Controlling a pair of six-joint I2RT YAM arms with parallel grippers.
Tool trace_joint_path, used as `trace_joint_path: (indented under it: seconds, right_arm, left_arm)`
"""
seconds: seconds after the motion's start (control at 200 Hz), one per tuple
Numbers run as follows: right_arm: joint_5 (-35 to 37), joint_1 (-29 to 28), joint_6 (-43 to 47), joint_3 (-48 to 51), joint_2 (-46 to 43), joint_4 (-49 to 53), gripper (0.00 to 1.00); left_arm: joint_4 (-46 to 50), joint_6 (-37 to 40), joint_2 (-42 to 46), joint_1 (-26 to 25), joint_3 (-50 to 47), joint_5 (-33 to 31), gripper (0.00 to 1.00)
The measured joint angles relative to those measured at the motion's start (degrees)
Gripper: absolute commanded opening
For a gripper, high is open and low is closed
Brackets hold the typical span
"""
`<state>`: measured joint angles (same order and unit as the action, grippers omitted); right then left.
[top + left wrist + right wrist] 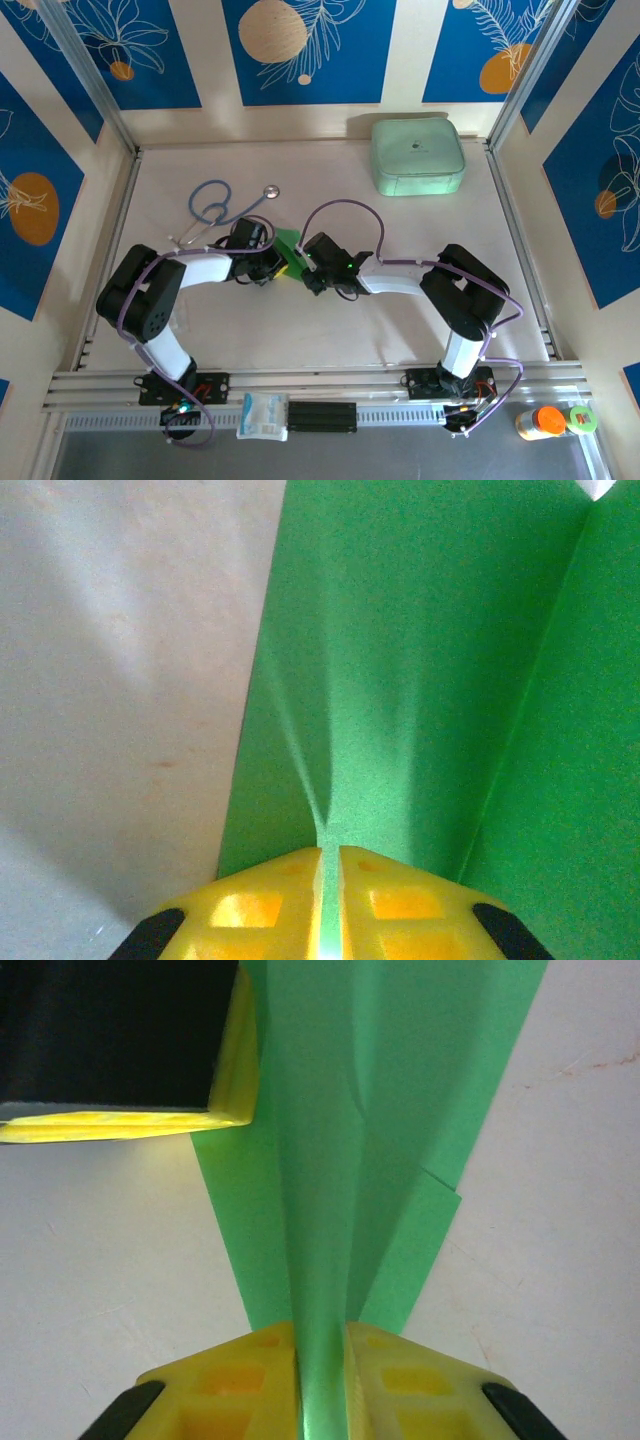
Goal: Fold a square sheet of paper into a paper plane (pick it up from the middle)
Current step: Fourth fold the wing at the center of the table.
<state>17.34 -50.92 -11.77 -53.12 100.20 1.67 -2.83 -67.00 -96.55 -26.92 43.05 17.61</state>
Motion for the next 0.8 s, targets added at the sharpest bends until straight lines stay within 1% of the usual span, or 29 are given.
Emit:
trace_joint_path:
  seconds: [0.435,0.8]
  right_arm:
    - [-5.2,0.8,0.5,-0.1,0.2,0.3,0.13]
    - [-12.1,3.1,0.2,-0.9,1.6,0.5,0.12]
  left_arm:
    - [0.8,1.5,0.5,0.0,0.0,-0.1,0.15]
    - [4.6,4.2,3.3,0.0,0.0,-0.8,0.19]
